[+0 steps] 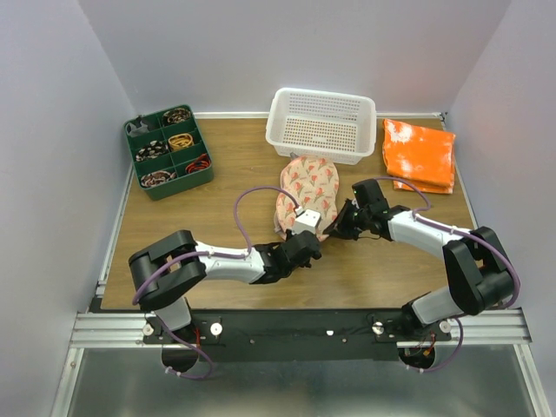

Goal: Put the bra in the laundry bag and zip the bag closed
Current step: Zip the zipper on the laundry bag.

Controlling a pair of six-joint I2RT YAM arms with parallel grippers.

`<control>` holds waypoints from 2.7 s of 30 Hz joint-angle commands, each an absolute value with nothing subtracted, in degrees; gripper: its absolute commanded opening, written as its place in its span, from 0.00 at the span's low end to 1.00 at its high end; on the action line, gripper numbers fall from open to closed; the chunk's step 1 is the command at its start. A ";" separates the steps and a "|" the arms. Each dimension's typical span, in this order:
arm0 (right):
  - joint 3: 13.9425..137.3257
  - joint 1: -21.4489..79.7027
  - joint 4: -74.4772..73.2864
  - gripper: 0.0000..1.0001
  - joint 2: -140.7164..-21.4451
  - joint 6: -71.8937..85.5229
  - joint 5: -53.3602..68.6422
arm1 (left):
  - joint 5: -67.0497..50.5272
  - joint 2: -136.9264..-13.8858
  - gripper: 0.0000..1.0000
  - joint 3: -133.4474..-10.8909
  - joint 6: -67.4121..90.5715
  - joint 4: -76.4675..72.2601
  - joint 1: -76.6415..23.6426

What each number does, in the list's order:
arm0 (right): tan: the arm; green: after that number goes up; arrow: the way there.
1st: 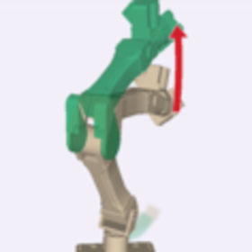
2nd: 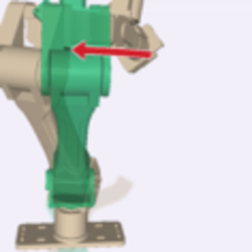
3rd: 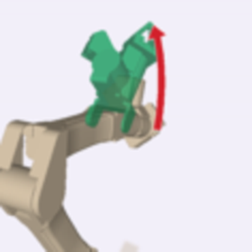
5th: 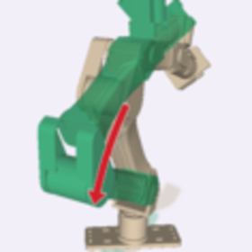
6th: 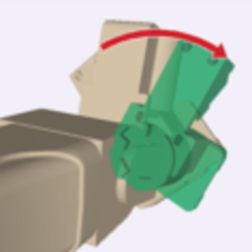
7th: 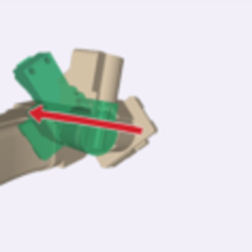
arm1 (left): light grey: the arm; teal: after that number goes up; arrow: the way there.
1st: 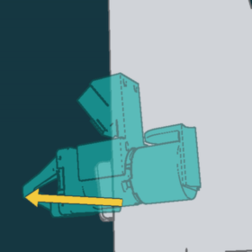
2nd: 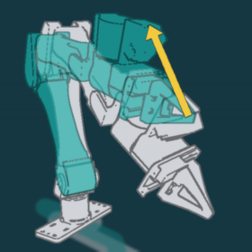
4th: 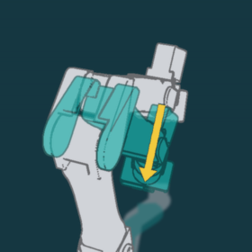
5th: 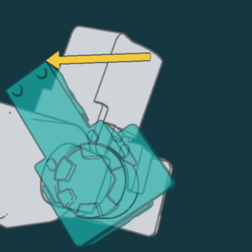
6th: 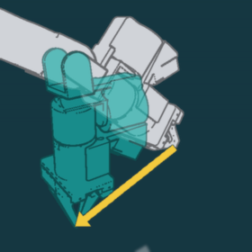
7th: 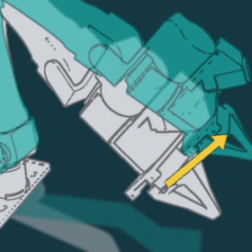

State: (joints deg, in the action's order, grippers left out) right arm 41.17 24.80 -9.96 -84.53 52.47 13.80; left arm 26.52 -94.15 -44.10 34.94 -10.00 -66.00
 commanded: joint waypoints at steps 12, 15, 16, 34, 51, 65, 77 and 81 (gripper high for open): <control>41.13 24.35 -12.48 0.01 -85.34 51.42 6.86 | 26.63 -89.65 0.00 -40.78 34.45 -7.03 -65.74; 40.96 24.26 -13.09 0.01 -85.34 51.42 5.89 | 26.81 -89.74 0.00 -40.52 34.37 -6.42 -65.74; 40.96 24.43 -13.53 0.01 -85.34 51.33 5.37 | 26.89 -89.65 0.00 -40.43 34.28 -6.07 -65.74; 42.27 24.08 -15.03 0.16 -84.64 43.53 -0.36 | 27.07 -82.18 0.00 -35.77 35.33 -2.73 -65.74; 28.83 24.08 -10.36 0.71 -64.95 69.17 18.91 | 22.15 -93.68 0.00 -55.25 35.51 3.77 -65.92; 28.30 24.08 -5.44 0.72 -63.64 74.09 15.13 | 19.77 -97.30 0.00 -64.25 30.06 9.93 -66.01; 28.13 24.08 -9.41 0.71 -56.34 75.06 9.14 | 20.74 -96.94 0.00 -64.77 29.88 11.07 -66.01; 29.35 24.08 -10.36 0.71 -59.76 74.89 12.21 | 19.43 -97.56 0.00 -67.93 29.36 11.51 -66.01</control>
